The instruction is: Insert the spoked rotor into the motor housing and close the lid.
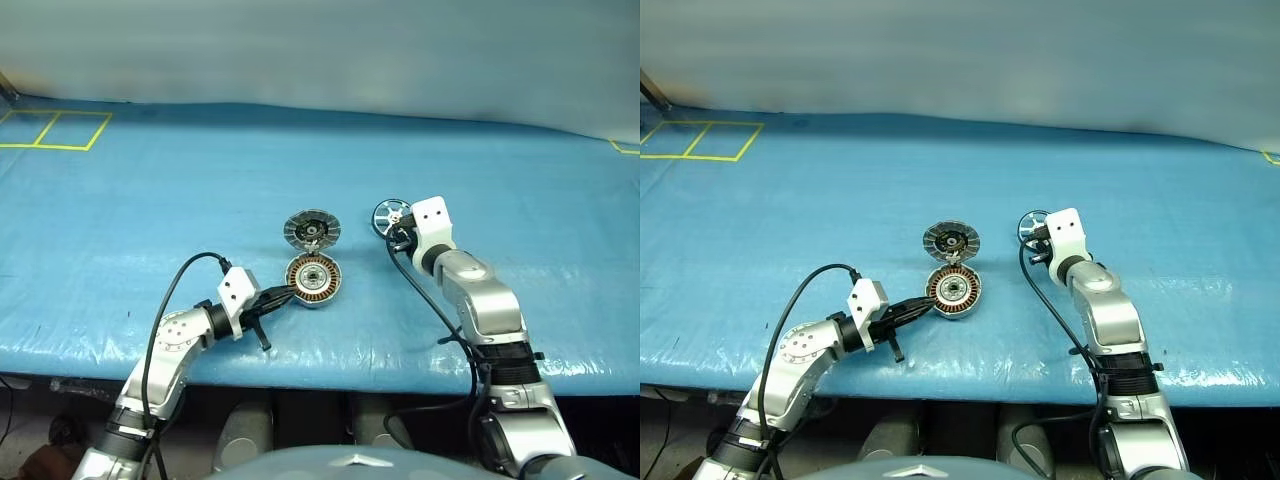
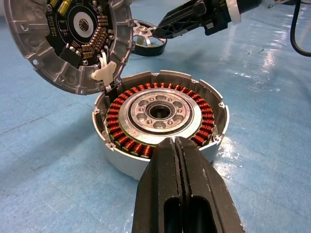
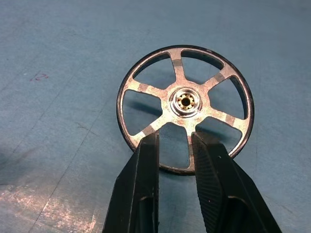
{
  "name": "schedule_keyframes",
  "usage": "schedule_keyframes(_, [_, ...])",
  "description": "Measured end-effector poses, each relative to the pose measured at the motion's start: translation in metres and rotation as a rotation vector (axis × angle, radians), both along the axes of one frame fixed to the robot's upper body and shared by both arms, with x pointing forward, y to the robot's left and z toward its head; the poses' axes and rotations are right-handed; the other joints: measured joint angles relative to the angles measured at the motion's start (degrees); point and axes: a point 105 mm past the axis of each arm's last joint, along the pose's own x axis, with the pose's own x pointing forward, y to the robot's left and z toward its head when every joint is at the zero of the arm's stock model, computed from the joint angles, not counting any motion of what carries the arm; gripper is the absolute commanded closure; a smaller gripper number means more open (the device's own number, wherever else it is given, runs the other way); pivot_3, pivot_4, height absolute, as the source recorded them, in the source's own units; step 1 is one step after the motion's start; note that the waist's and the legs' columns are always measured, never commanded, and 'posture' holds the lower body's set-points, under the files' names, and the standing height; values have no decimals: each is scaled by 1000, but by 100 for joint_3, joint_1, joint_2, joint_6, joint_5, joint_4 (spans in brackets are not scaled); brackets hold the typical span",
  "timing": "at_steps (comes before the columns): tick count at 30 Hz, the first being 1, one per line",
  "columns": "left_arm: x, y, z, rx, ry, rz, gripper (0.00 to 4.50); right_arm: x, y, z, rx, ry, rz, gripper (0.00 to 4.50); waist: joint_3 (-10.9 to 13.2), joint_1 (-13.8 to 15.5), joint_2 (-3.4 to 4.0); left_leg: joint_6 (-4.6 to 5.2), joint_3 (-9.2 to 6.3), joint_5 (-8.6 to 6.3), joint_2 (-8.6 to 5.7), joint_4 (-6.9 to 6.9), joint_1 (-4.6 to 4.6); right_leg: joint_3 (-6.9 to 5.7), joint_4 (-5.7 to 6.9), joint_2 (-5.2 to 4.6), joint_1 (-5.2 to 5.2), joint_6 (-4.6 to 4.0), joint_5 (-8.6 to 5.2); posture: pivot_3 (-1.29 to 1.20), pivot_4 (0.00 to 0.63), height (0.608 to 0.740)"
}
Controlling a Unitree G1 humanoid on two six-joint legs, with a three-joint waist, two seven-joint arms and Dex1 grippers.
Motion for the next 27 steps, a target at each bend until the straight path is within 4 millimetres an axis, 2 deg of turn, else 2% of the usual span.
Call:
schedule_keyframes(4, [0, 0, 0, 1, 1, 0, 4500, 6, 1, 0, -8, -8, 10, 3379, 0, -3, 0, 0, 1, 0, 0, 0, 0, 0, -1, 0, 1, 0, 0, 0, 150, 740])
schedule_keyframes(18, [-1, 2, -2, 7, 6, 4, 4500, 8, 1, 1, -48, -28, -22, 3379, 0, 0, 0, 0, 1, 0, 0, -1, 1, 0, 0, 0, 0, 0, 0, 0, 150, 740])
schedule_keyframes(25, [-1, 0, -2, 3, 2, 5, 4500, 17, 5, 15, -69, -84, -49, 3379, 0, 5, 0, 0, 1, 0, 0, -1, 1, 0, -1, 0, 1, 0, 0, 0, 150, 740])
schedule_keyframes(27, [-2, 1, -2, 2, 3, 8, 4500, 18, 6, 12, -64, -73, -50, 3379, 0, 3, 0, 0, 1, 0, 0, -1, 0, 1, -1, 0, 1, 0, 0, 0, 150, 740])
